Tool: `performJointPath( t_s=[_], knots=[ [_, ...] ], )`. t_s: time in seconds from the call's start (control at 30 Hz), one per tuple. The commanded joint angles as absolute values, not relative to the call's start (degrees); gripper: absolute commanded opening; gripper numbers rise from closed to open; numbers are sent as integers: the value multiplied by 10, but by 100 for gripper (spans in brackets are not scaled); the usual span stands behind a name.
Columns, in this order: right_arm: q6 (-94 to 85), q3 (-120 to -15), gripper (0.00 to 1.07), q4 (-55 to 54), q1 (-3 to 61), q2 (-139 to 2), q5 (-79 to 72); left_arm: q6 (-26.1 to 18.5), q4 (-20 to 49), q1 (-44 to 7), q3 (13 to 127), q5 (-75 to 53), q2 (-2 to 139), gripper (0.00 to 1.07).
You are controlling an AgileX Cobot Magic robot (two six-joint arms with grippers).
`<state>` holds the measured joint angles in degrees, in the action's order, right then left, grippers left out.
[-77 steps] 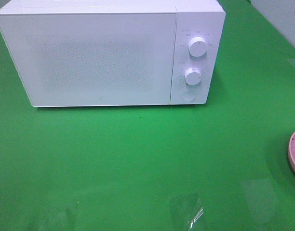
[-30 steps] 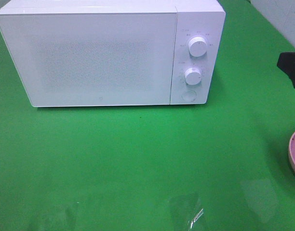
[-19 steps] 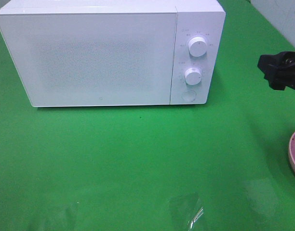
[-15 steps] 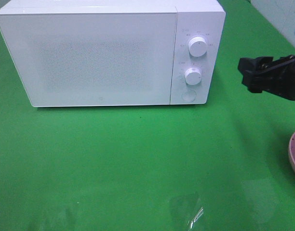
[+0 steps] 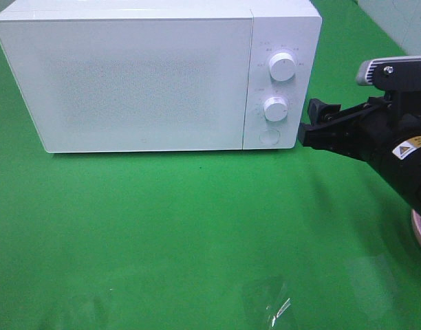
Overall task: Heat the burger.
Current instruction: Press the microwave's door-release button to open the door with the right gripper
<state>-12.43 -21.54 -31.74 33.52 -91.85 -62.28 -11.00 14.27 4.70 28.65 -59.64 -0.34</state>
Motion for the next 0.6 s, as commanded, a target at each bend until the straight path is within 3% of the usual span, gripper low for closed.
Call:
performJointPath(
  t_s=[0.03,0.2,0.6],
  knots=[
    [-134,-216,75,-331,358,-933,-665,-107,144,43,285,-596,-14,98],
    [-130,-217,75,-360,411,-972,-706,-107,144,43,285,-596,-14,98],
    [-52,-217,68,-375,436,-995,-700,-107,144,43,285,-596,-14,98]
  ],
)
